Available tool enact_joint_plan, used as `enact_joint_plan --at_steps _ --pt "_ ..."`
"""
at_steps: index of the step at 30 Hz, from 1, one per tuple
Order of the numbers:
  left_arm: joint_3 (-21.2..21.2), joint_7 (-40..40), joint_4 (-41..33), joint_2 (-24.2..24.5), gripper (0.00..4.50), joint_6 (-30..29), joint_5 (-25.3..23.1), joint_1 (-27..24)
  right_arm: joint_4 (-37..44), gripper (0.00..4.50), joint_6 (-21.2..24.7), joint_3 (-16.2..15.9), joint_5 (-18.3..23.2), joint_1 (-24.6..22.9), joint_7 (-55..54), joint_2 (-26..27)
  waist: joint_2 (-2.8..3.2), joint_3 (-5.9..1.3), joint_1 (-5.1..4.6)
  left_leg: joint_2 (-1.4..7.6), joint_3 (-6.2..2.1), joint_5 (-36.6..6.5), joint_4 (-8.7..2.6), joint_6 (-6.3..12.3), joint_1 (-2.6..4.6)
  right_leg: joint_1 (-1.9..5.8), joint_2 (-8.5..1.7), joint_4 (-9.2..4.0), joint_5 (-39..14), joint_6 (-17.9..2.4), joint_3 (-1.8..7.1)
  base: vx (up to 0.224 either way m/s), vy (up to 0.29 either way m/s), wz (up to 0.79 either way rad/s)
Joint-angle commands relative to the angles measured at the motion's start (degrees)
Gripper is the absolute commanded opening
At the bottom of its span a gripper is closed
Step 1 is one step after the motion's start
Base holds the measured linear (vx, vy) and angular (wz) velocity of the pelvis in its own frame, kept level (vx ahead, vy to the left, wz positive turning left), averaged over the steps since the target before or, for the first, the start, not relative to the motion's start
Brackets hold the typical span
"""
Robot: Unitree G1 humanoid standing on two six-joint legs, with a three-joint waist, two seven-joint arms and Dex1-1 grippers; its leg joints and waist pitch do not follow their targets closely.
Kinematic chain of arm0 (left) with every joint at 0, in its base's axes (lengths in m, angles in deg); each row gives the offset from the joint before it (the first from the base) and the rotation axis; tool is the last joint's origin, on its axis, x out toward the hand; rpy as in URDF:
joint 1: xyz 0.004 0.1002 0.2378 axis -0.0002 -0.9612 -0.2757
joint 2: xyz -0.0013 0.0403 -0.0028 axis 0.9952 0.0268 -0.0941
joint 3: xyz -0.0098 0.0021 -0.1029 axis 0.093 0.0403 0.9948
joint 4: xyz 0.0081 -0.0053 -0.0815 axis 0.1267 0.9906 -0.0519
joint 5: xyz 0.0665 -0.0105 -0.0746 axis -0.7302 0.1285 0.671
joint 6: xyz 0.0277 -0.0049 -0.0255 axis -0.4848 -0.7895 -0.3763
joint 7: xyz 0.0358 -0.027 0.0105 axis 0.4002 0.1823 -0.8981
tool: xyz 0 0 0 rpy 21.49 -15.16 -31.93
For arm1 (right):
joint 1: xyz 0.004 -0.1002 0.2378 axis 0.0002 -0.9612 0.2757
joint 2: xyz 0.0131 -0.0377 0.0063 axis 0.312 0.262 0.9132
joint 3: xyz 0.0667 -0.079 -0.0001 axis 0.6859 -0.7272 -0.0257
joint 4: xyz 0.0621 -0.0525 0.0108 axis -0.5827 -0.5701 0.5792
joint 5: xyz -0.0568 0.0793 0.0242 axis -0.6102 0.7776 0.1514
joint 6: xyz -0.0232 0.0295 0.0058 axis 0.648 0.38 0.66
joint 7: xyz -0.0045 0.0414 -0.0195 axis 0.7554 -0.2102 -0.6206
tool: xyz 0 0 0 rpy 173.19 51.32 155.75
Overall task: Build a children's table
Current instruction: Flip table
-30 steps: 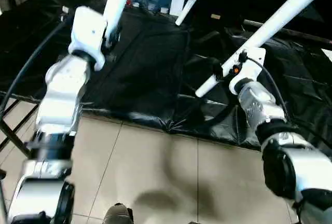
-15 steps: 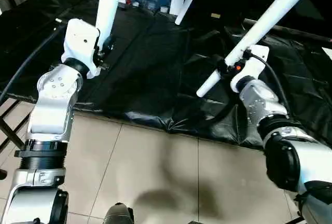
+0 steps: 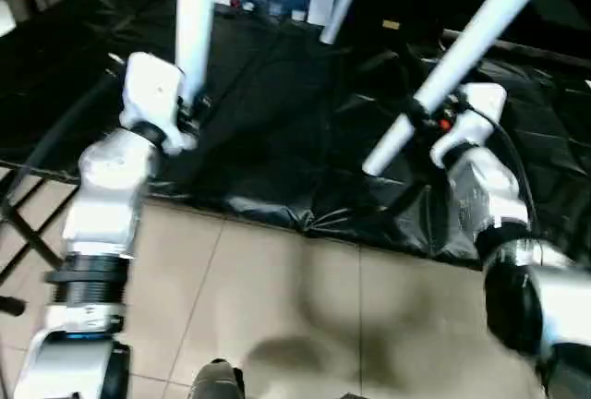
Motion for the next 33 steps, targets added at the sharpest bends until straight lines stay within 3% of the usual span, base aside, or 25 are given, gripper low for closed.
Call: enact_joint_plan --at_steps 1,2,3,6,7,9,11,12,13,14,15,19,24,25,28,29,31,33 --pt "-5.08 1.39 0.59 -1.62 1.54 2.41 -1.21 1.20 6.42 1.61 -2.56 -1.07 -0.91 -2.06 -1.07 0.82 2.19 -6.04 -0.76 2.35 -1.58 -16.17 -4.38 -4.38 3.71 1.34 -3.98 -3.90 0.42 -13.17 1.33 0.000 0.000 0.00" --pt "-5.33 1.24 2.86 -2.32 1.54 3.57 -1.46 1.57 10.57 1.59 -3.06 -1.52 -1.43 -5.19 -2.85 1.70 2.07 -6.06 -0.69 2.41 -1.54 -16.33 -4.44 -4.42 3.78 1.31 -4.04 -3.97 0.36 -12.82 1.32 0.000 0.000 0.00" --pt "-5.45 1.18 3.89 -2.61 1.54 4.09 -1.59 1.73 12.47 1.59 -3.20 -1.69 -1.66 -6.59 -3.70 2.10 2.52 -5.91 -0.55 2.37 -1.52 -16.44 -4.54 -4.35 3.99 1.06 -3.88 -4.42 0.42 -11.97 1.39 0.000 0.000 0.00" --pt "-5.70 1.07 7.94 -3.52 1.54 5.99 -2.05 2.70 19.58 1.54 -2.49 -1.93 -2.17 -11.25 -6.50 3.53 2.42 -6.12 -0.91 2.33 -1.72 -16.06 -4.61 -4.50 3.92 1.35 -3.83 -4.25 1.16 -11.50 1.37 0.000 0.000 0.00" --pt "-5.62 0.96 12.19 -4.32 1.54 7.71 -2.38 4.16 25.53 1.53 -1.60 -2.74 -3.40 -14.91 -8.74 4.60 3.26 -6.05 -1.27 2.30 -1.74 -17.31 -4.77 -5.16 4.07 1.17 -3.63 -4.42 0.56 -11.09 1.38 0.000 0.000 0.00" --pt "-5.54 0.79 14.31 -4.65 1.54 8.46 -2.58 4.95 27.66 1.52 -0.86 -2.98 -3.58 -16.16 -9.49 5.12 3.09 -6.09 -1.64 2.21 -1.94 -18.44 -4.90 -5.31 3.90 1.50 -3.83 -4.54 -0.91 -11.00 1.45 0.000 0.000 0.00" --pt "-5.52 0.22 18.89 -5.00 1.54 10.09 -3.21 6.71 30.79 1.51 0.38 -3.62 -4.25 -17.81 -10.87 5.85 3.45 -6.01 -1.96 2.34 -1.91 -19.94 -4.98 -5.57 4.16 1.19 -3.85 -4.86 -2.97 -10.79 1.53 0.000 0.000 0.00" --pt "-5.52 0.13 19.57 -5.03 1.54 10.31 -3.31 6.97 31.13 1.51 0.49 -3.72 -4.39 -17.98 -11.06 5.94 3.33 -5.83 -2.08 2.18 -1.88 -20.29 -5.03 -5.44 4.16 1.05 -3.68 -5.24 -3.90 -10.52 1.57 0.000 0.000 0.00" --pt "-5.41 -0.98 25.20 -4.73 1.54 12.12 -4.28 9.29 33.04 1.51 2.08 -5.17 -5.15 -18.87 -11.74 6.91 3.28 -5.94 -2.33 2.27 -2.00 -20.87 -5.13 -5.69 4.07 1.25 -3.89 -5.08 -4.66 -10.67 1.56 0.000 0.000 0.00" --pt "-5.41 -0.98 25.20 -4.73 1.54 12.12 -4.28 9.29 33.04 1.51 2.08 -5.17 -5.15 -18.87 -11.74 6.91 3.30 -5.96 -2.22 2.22 -1.90 -21.19 -5.12 -5.56 4.39 1.01 -3.85 -5.35 -5.67 -10.23 1.59 0.000 0.000 0.00" --pt "-4.80 -1.89 28.42 -4.78 1.54 12.35 -4.31 10.75 33.14 1.51 2.49 -5.79 -5.51 -18.97 -12.16 7.41 3.44 -5.90 -2.71 2.15 -2.10 -20.55 -5.25 -5.53 3.87 1.35 -3.96 -5.27 -5.74 -10.36 1.59 0.000 0.000 0.00" --pt "-4.51 -4.01 35.28 -4.46 1.54 14.23 -5.33 14.06 29.98 1.50 3.10 -6.69 -6.63 -17.17 -13.77 8.60 3.79 -5.99 -3.82 2.15 -2.00 -20.04 -5.21 -5.11 3.99 1.18 -3.76 -5.27 -3.92 -11.40 1.52 0.000 0.000 0.00" --pt "-4.88 -6.11 40.48 -4.20 1.54 16.03 -6.22 16.87 24.60 1.49 3.92 -8.01 -9.02 -14.81 -14.98 9.02 3.51 -5.98 -4.52 2.12 -1.95 -19.74 -5.13 -4.75 3.85 1.53 -3.96 -5.23 -3.15 -12.48 1.54 0.000 0.000 0.00" --pt "-4.89 -6.80 40.56 -3.97 1.54 15.89 -6.25 16.87 21.05 1.49 3.92 -7.33 -8.90 -13.24 -15.31 8.55 3.28 -5.91 -4.61 2.20 -1.84 -19.98 -5.09 -4.47 3.94 1.52 -4.09 -5.41 -4.41 -12.69 1.59 0.000 0.000 0.00" --pt "-4.70 -6.60 40.72 -3.89 1.54 15.94 -5.74 16.80 18.89 1.49 3.26 -6.73 -8.37 -12.37 -15.18 8.27 3.42 -5.64 -4.81 2.17 -1.92 -21.54 -5.17 -4.59 3.90 1.49 -4.15 -5.67 -7.71 -12.72 1.57 0.000 0.000 0.00" --pt "-4.65 -6.89 40.86 -3.78 2.10 16.41 -5.65 16.65 18.16 2.19 2.79 -6.13 -7.53 -12.03 -14.56 8.26 3.11 -5.62 -4.65 2.26 -1.91 -22.57 -5.13 -4.56 4.12 1.26 -4.32 -5.86 -9.48 -12.49 1.65 0.000 0.000 0.00" --pt "-3.70 -6.97 40.18 -3.16 2.24 17.91 -4.38 15.12 16.63 2.19 1.84 -4.90 -6.29 -11.19 -13.90 7.90 2.75 -5.47 -4.81 2.38 -2.07 -23.96 -5.36 -4.58 4.16 1.12 -4.21 -6.22 -11.88 -11.95 1.61 0.000 0.000 0.00" --pt "-3.31 -6.96 38.99 -2.83 2.31 18.61 -3.94 14.20 17.31 2.39 1.87 -4.82 -5.89 -11.50 -13.38 7.98 2.83 -5.68 -4.68 2.42 -2.12 -22.77 -5.35 -4.41 3.89 1.27 -4.40 -5.85 -10.57 -11.98 1.68 0.000 0.000 0.00"
